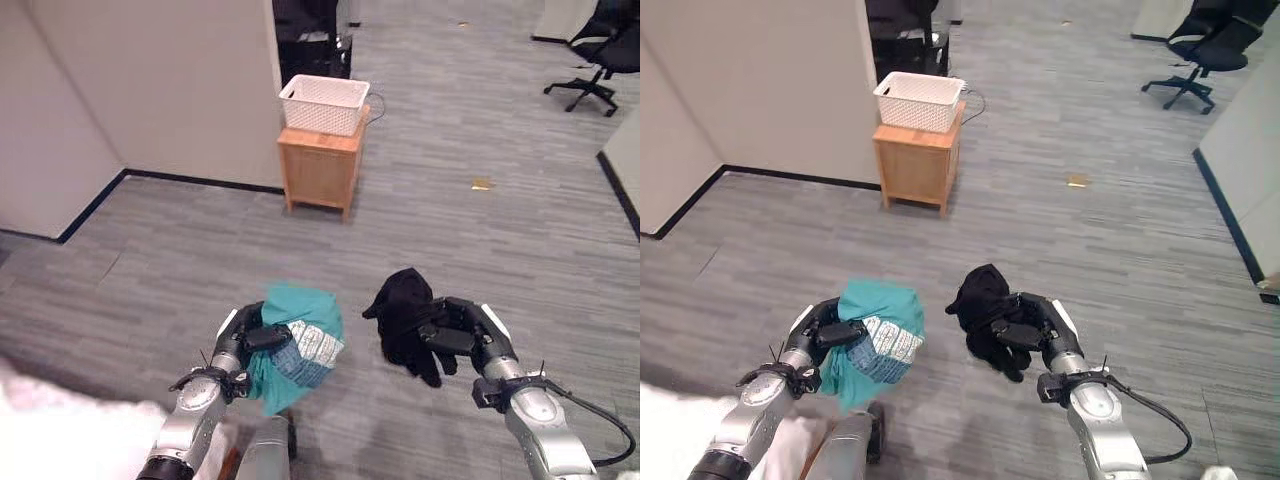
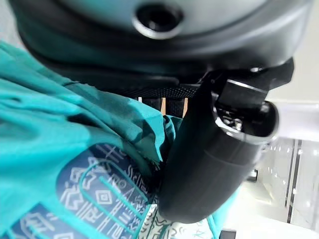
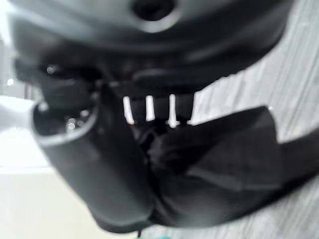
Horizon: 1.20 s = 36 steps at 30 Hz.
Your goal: Pick up bed clothes into laundry basket.
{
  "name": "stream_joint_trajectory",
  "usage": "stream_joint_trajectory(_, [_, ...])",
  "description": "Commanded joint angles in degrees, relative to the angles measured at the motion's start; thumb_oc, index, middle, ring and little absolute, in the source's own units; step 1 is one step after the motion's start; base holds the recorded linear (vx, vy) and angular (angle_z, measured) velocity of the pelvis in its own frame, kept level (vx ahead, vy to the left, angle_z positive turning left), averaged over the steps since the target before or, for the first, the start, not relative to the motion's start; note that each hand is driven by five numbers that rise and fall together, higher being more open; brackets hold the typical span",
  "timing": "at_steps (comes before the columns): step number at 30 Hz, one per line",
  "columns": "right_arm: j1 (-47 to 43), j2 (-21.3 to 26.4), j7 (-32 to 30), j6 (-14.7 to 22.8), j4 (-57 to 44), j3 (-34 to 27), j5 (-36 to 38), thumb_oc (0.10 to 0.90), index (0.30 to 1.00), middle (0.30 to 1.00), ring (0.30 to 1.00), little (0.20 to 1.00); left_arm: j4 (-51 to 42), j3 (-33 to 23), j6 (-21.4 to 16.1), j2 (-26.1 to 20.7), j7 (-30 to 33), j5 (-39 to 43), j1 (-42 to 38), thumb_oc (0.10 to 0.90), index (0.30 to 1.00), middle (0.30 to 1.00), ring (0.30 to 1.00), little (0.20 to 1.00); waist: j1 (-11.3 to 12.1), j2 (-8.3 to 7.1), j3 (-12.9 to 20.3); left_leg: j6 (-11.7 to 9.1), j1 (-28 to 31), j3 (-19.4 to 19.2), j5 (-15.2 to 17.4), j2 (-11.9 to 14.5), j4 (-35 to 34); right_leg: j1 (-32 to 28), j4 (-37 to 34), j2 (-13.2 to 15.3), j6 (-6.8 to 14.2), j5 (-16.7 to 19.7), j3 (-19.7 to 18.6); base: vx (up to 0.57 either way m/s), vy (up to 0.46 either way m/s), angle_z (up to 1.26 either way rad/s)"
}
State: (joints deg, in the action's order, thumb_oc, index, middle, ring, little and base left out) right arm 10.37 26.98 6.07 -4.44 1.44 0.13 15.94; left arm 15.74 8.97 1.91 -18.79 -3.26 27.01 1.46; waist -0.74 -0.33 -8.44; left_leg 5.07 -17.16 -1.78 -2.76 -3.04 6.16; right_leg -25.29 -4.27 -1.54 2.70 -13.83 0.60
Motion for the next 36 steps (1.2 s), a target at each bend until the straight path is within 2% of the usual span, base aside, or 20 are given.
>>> stream_joint_trajectory(1, [-6.49,0.64,0.90,5.92,-5.07,-3.66,-0.16,0.400,0.300,0.300,0.300,0.300,-4.02,-4.22,-6.05,-2.44,1.00,0.72,-6.38,0.400,0.300,0.300,0.300,0.300,2.72,-0.92,-0.16,-9.43,6.10,-2.90,-9.88,3.90,-9.45,8.05,0.25,0.46,-1.08,6.29,-2.28,0.52,0.031,-0.47])
stream_joint_trajectory(4, [-7.21,0.16,1.54,4.94,-4.98,-3.57,0.25,0.400,0.300,0.300,0.300,0.300,-4.27,-7.43,-5.92,-3.67,1.39,0.17,-3.98,0.400,0.300,0.300,0.300,0.300,3.72,-0.87,1.42,-9.27,5.58,-6.77,-10.77,4.30,-7.33,4.66,0.51,1.27,-0.77,3.87,-2.87,0.53,0.067,-0.10])
stream_joint_trajectory(7, [-10.24,-1.15,1.88,4.92,-5.37,-1.30,-0.08,0.400,0.300,0.300,0.300,0.300,-3.26,-10.33,-6.14,-4.18,2.30,1.08,-1.44,0.400,0.300,0.300,0.300,0.300,5.46,-2.11,3.80,-6.46,5.95,-5.84,-8.23,2.93,-5.77,5.24,7.23,5.21,1.61,2.55,-2.12,0.51,0.129,0.18])
stream_joint_trajectory(8, [-12.12,-1.43,2.38,4.88,-5.59,-0.44,-0.58,0.400,0.300,0.300,0.300,0.300,-2.20,-10.90,-5.90,-4.11,2.15,0.90,-0.21,0.400,0.300,0.300,0.300,0.300,6.44,-3.32,3.91,-5.00,5.57,-6.50,-5.50,1.37,-3.43,6.30,13.33,7.88,3.76,5.74,-0.88,0.45,0.132,-0.02])
stream_joint_trajectory(9, [-12.84,-2.27,2.51,4.56,-5.42,0.38,-1.33,0.400,0.300,0.300,0.300,0.300,-1.91,-11.21,-5.56,-4.04,1.81,1.07,0.64,0.400,0.300,0.300,0.300,0.300,7.12,-3.88,3.77,-3.85,6.00,-6.55,-4.01,0.62,-2.00,9.55,21.32,9.88,5.48,13.06,-0.28,0.41,0.146,-0.13])
stream_joint_trajectory(10, [-13.84,-2.65,2.56,4.64,-5.47,1.26,-1.78,0.400,0.300,0.300,0.300,0.300,-1.78,-11.37,-5.45,-4.09,1.96,0.99,0.85,0.400,0.300,0.300,0.300,0.300,7.91,-3.78,3.22,-2.65,7.03,-6.86,-2.14,-0.02,-0.96,12.55,29.77,11.09,6.10,20.92,-0.88,0.44,0.194,-0.02])
stream_joint_trajectory(11, [-14.18,-3.30,2.94,4.44,-5.96,1.46,-1.64,0.400,0.300,0.300,0.300,0.300,-2.48,-12.21,-5.00,-3.88,1.93,1.74,1.78,0.400,0.300,0.300,0.300,0.300,7.72,-3.06,2.32,-1.56,10.21,-6.80,-0.50,-0.21,-0.96,15.76,38.12,12.02,5.98,25.83,0.48,0.44,0.242,0.17])
stream_joint_trajectory(13, [-14.84,-3.90,2.57,4.64,-5.77,2.23,-1.82,0.400,0.300,0.300,0.300,0.300,-2.74,-12.72,-4.92,-3.18,2.21,3.31,3.15,0.400,0.300,0.300,0.300,0.300,6.20,-0.41,0.79,-0.03,15.35,-5.78,0.91,0.55,-2.81,24.34,48.29,11.21,4.96,24.23,1.78,0.44,0.239,0.51])
stream_joint_trajectory(15, [-14.84,-4.45,2.41,4.33,-5.54,2.31,-2.17,0.400,0.300,0.300,0.300,0.300,-3.20,-13.12,-4.74,-3.19,2.24,3.18,3.71,0.400,0.300,0.300,0.300,0.300,5.45,0.37,0.40,0.65,18.33,-4.79,1.92,0.39,-4.28,27.92,51.42,12.47,4.49,21.48,4.00,0.42,0.113,0.56])
stream_joint_trajectory(16, [-14.28,-4.26,2.56,3.94,-4.77,2.34,-2.23,0.400,0.300,0.300,0.300,0.300,-4.09,-12.68,-4.46,-4.03,2.13,1.92,3.38,0.400,0.300,0.300,0.300,0.300,3.72,1.46,-0.27,0.61,22.75,-3.29,3.43,0.37,-6.11,34.34,50.40,13.56,3.46,16.80,7.07,0.48,0.017,0.38])
stream_joint_trajectory(19, [-14.09,-3.94,2.64,3.66,-4.67,1.63,-1.72,0.400,0.300,0.300,0.300,0.300,-4.98,-12.07,-4.23,-4.73,1.45,1.74,2.62,0.400,0.300,0.300,0.300,0.300,2.07,1.90,-1.39,-0.13,25.69,-1.31,5.25,0.35,-6.25,37.52,43.47,13.66,3.05,15.61,8.95,0.45,-0.059,0.54])
stream_joint_trajectory(23, [-11.55,-2.79,1.95,3.75,-4.89,-1.38,-1.22,0.400,0.300,0.300,0.300,0.300,-5.11,-10.30,-4.83,-5.94,0.18,-2.04,0.31,0.400,0.300,0.300,0.300,0.300,-2.12,-0.29,-1.47,-3.58,33.58,3.61,11.51,0.14,-5.98,39.38,11.40,9.14,6.25,18.35,5.09,0.67,-0.198,0.90])
stream_joint_trajectory(25, [-9.89,-2.53,2.11,3.77,-5.87,-2.94,-1.40,0.400,0.300,0.300,0.300,0.300,-5.51,-10.49,-4.95,-5.38,-0.31,-2.82,0.36,0.400,0.300,0.300,0.300,0.300,-2.89,0.04,-0.67,-4.89,36.75,4.36,12.29,1.28,-6.11,38.12,4.19,8.39,7.44,21.86,9.59,0.62,-0.154,0.52])
stream_joint_trajectory(27, [-9.26,-2.41,2.21,3.70,-6.21,-3.68,-1.58,0.400,0.300,0.300,0.300,0.300,-5.77,-10.54,-4.93,-4.78,-0.72,-3.08,0.59,0.400,0.300,0.300,0.300,0.300,-3.38,-0.04,0.42,-6.12,38.73,4.01,12.48,1.98,-5.44,37.68,2.87,8.87,7.47,23.48,16.14,0.53,-0.164,0.44])
stream_joint_trajectory(30, [-9.09,-1.72,2.03,4.00,-5.81,-4.71,-0.26,0.400,0.300,0.300,0.300,0.300,-5.04,-8.04,-4.79,-3.49,-1.32,-3.03,-1.31,0.400,0.300,0.300,0.300,0.300,-5.10,0.72,2.31,-9.85,36.40,3.71,8.22,4.90,4.95,34.09,3.70,6.36,4.56,21.54,13.37,0.49,-0.206,0.14])
stream_joint_trajectory(31, [-9.09,-1.73,2.03,4.00,-5.81,-4.71,-0.26,0.400,0.300,0.300,0.300,0.300,-5.03,-8.03,-4.80,-3.50,-1.32,-3.03,-1.31,0.400,0.300,0.300,0.300,0.300,-5.13,0.66,2.37,-9.84,36.31,3.75,8.18,4.85,4.97,34.16,3.70,6.43,4.57,21.56,13.39,0.45,-0.258,0.16])
stream_joint_trajectory(32, [-9.08,-0.61,0.92,4.59,-5.85,-5.36,0.47,0.400,0.300,0.300,0.300,0.300,-4.66,-6.17,-4.86,-3.14,-0.83,-2.21,-3.35,0.400,0.300,0.300,0.300,0.300,-6.24,0.81,2.06,-13.74,28.88,2.40,-3.57,7.70,22.31,31.06,4.10,4.90,1.87,19.14,11.96,0.58,-0.366,0.42])
stream_joint_trajectory(33, [-10.35,0.84,-0.93,5.30,-5.87,-5.12,2.02,0.400,0.300,0.300,0.300,0.300,-4.22,-5.08,-4.71,-3.11,-0.07,-0.32,-5.87,0.400,0.300,0.300,0.300,0.300,-4.71,-0.94,0.08,-12.90,20.10,4.26,-7.58,6.24,39.15,25.68,2.02,3.89,-1.00,17.46,9.38,0.70,-0.461,0.24])
stream_joint_trajectory(34, [-11.12,1.17,-1.52,5.36,-5.67,-4.82,1.88,0.400,0.300,0.300,0.300,0.300,-4.33,-4.81,-4.70,-3.32,0.17,-0.19,-6.42,0.400,0.300,0.300,0.300,0.300,-4.14,-2.26,-0.42,-11.14,17.06,3.69,-6.50,5.19,41.62,23.88,1.03,4.07,-1.46,16.95,8.91,0.38,-0.265,0.16])
stream_joint_trajectory(36, [-11.84,1.78,-2.06,5.25,-5.57,-5.09,1.49,0.400,0.300,0.300,0.300,0.300,-4.34,-4.54,-4.57,-3.68,0.41,-0.54,-7.31,0.400,0.300,0.300,0.300,0.300,-2.81,-2.66,-1.45,-9.84,12.79,2.62,-4.28,5.76,42.07,21.52,0.00,3.58,-1.49,16.72,7.50,0.25,-0.113,-0.66])
